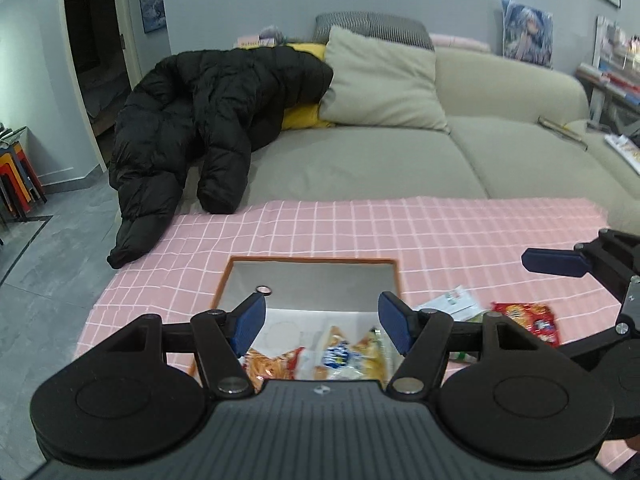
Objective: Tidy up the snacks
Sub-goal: 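Withdraw both tools from the box back toward the remaining snacks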
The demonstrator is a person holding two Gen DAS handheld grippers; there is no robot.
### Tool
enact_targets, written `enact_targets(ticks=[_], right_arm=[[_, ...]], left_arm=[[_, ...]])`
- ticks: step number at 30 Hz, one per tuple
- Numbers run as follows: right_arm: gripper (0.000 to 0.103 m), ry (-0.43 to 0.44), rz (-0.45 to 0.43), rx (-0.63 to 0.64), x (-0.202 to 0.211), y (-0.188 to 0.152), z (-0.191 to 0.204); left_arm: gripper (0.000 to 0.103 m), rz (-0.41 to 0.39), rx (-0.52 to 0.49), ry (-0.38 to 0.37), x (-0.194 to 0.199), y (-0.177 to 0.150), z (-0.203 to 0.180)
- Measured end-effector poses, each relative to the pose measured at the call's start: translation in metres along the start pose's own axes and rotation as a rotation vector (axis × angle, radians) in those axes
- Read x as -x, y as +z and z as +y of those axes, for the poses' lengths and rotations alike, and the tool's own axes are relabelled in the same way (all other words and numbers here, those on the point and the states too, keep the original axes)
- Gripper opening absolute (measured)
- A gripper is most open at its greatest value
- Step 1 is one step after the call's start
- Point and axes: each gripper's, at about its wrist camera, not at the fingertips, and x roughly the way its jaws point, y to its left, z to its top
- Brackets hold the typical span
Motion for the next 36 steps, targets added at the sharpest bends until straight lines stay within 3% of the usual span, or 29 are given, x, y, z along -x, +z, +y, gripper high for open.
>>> enact_targets(ticks=[4,10,18,23,29,36], right_arm=[[0.083,-0.039,-0.022,-0.051,0.027,-0.014,-0.013],[0.084,-0.085,-0.021,-0.107,0.063,-0.045,-0.031],[0.084,-0.162,0.052,-0.155,0.084,-0.099,-0.054],[0.084,-0.209,0.107,-0.200,0.088,-0.132,-0.067],[0.083,-0.215,0.152,-0.218,0.087,-0.156,-0.068],[0.083,-0.193,0.219,-0.249,0.073,-0.175,-0.069]], left_arm=[[0.076,-0.012,0.047,-0.032,0.013,-0.010,-0.010],[0.076,0.041,0.127,-0.138,0.017,-0.032,-0.028],[0.076,0.091,0.060,-0.195,0.015,-0.060,-0.068],[0.076,0.143,-0.038,-0.233,0.011,-0.077,-0.097],[0.075,0.198,-0.071,-0.259,0.004,-0.091,-0.113],[0.067,0.253,-0.116,-0.280,-0.007,-0.103,-0.123]])
